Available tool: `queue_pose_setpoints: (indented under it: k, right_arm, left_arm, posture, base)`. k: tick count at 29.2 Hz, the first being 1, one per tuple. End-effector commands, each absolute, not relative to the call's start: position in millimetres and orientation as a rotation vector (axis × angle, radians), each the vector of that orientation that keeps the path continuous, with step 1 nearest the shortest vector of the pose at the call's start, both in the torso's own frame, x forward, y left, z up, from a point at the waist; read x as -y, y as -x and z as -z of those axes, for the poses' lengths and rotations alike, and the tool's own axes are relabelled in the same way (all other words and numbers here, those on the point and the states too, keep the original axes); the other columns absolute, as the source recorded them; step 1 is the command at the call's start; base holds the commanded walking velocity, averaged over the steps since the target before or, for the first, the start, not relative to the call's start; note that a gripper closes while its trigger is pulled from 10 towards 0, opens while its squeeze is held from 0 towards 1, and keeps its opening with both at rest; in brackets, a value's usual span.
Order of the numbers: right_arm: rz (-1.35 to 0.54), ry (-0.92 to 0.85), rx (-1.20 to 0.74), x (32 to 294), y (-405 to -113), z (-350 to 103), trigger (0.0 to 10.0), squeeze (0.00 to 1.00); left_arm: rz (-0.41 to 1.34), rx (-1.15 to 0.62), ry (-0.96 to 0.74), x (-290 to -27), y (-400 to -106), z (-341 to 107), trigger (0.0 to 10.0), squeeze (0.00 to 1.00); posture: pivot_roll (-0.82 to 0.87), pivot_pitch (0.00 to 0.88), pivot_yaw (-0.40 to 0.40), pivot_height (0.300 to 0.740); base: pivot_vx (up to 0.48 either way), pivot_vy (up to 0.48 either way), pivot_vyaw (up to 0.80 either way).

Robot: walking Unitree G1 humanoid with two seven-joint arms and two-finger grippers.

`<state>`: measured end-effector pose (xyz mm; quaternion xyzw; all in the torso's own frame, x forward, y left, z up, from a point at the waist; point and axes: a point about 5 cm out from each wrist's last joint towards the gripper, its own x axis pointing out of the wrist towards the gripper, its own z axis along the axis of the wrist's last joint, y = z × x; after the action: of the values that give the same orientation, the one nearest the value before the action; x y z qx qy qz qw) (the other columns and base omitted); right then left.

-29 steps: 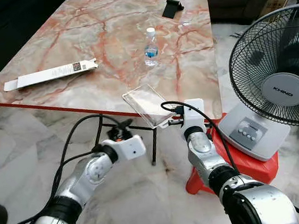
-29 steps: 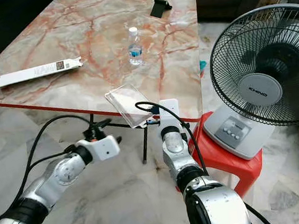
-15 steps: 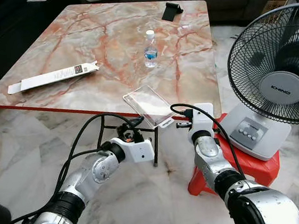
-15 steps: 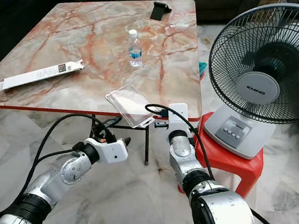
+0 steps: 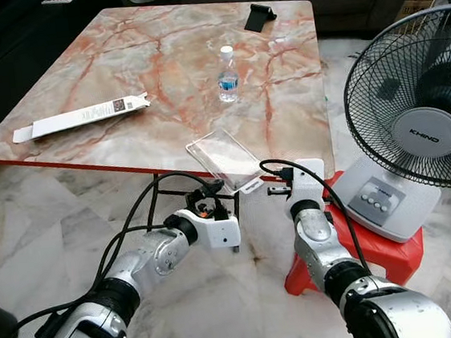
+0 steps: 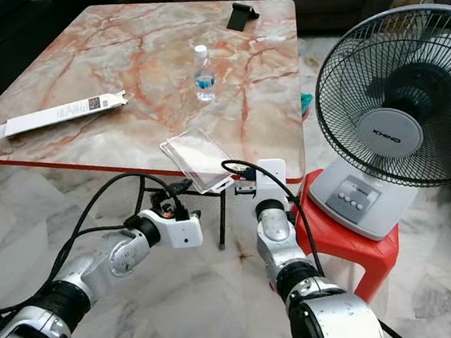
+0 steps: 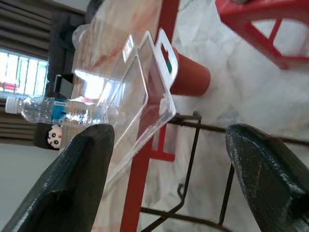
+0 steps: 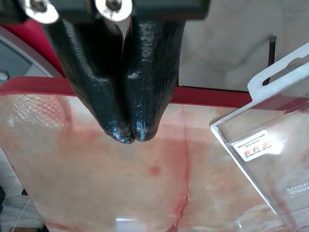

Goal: Picking trash to rubbish bin

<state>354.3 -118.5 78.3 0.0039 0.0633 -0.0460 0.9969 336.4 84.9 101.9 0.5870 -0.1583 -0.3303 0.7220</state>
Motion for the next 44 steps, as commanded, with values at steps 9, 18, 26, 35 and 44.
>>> queue_pose_setpoints:
  k: [9,18,26,35,44]
  right_arm:
    - [0.118,-0.038,-0.103,121.5,-352.3,-78.3,10.0,0.00]
    - [0.120,-0.041,-0.099,121.8,-351.6,-77.9,10.0,0.00]
    - [0.125,-0.042,-0.094,123.4,-351.6,-78.3,10.0,0.00]
    - [0.128,-0.047,-0.090,123.3,-351.6,-78.8,10.0,0.00]
    - [0.132,-0.047,-0.090,124.4,-351.7,-78.8,10.0,0.00]
  left_arm:
    - [0.698,0.387,-1.363,-75.0,-343.0,-103.2,10.0,0.00]
    - [0.681,0.386,-1.394,-71.6,-344.6,-99.1,10.0,0.00]
    - [0.663,0.389,-1.414,-62.1,-347.5,-96.4,10.0,0.00]
    - [0.596,0.415,-1.418,-57.2,-353.8,-104.3,10.0,0.00]
    - [0.583,0.417,-1.412,-54.2,-355.4,-105.7,0.3,0.00]
  posture:
    - [0.12,0.123,0.028,0.740]
    - [0.12,0.123,0.029,0.740]
    - [0.11,0.121,0.028,0.740]
    - [0.10,0.118,0.031,0.740]
    - [0.10,0.119,0.030,0.740]
  base:
    - [0.000,0.000,0.00]
    - [0.000,0.000,0.00]
    - [0.000,0.000,0.00]
    - [0.000,0.000,0.00]
    - [0.000,0.000,0.00]
